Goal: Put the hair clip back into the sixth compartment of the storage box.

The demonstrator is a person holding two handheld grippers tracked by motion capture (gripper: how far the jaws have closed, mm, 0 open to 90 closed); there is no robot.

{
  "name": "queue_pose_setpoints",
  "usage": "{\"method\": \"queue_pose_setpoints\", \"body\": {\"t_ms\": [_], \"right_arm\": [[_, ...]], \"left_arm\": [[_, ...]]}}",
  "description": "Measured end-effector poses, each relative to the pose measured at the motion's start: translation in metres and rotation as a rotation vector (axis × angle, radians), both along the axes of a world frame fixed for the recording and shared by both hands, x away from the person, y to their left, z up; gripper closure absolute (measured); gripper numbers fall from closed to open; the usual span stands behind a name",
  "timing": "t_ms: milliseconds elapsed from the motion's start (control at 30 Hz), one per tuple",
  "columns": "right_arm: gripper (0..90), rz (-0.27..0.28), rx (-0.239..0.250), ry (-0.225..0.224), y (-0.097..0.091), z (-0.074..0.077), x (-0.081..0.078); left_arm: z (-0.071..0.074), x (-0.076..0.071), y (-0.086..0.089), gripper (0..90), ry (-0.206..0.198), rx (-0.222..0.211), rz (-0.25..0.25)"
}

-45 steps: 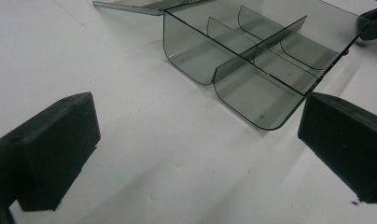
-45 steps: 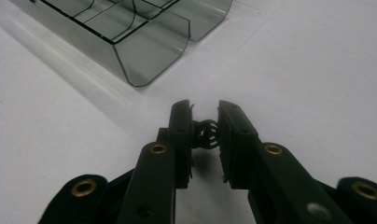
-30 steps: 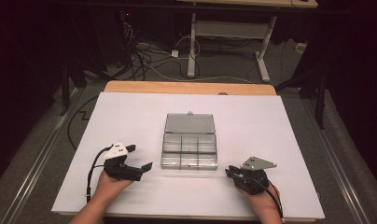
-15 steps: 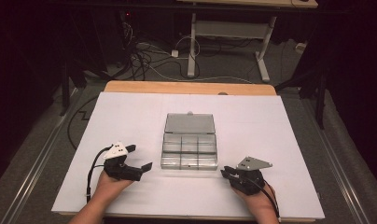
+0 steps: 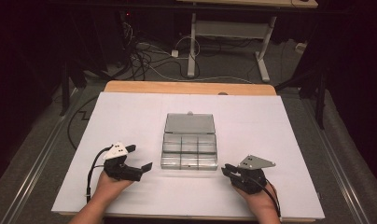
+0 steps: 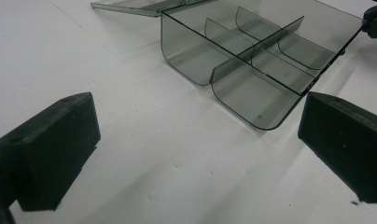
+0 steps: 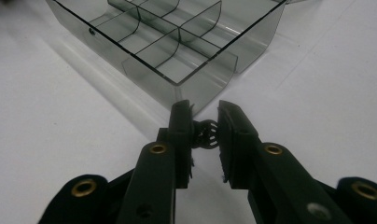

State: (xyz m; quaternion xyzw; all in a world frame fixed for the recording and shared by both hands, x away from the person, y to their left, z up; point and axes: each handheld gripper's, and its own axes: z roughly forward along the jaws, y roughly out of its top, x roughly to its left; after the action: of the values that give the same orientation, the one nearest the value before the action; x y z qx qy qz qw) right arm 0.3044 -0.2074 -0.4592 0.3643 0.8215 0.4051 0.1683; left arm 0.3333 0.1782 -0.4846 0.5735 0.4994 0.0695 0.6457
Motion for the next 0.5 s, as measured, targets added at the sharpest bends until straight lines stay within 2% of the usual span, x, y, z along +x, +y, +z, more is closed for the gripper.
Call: {"method": "queue_pose_setpoints", "body": {"t_ms": [500], "right_arm": [[77.2, -0.007, 0.021, -0.026, -0.0041, 0.0091, -0.0004]], "left_arm": [[-0.0001, 0.0009, 0.0001, 0.0, 0.004, -0.002, 0.008]]}}
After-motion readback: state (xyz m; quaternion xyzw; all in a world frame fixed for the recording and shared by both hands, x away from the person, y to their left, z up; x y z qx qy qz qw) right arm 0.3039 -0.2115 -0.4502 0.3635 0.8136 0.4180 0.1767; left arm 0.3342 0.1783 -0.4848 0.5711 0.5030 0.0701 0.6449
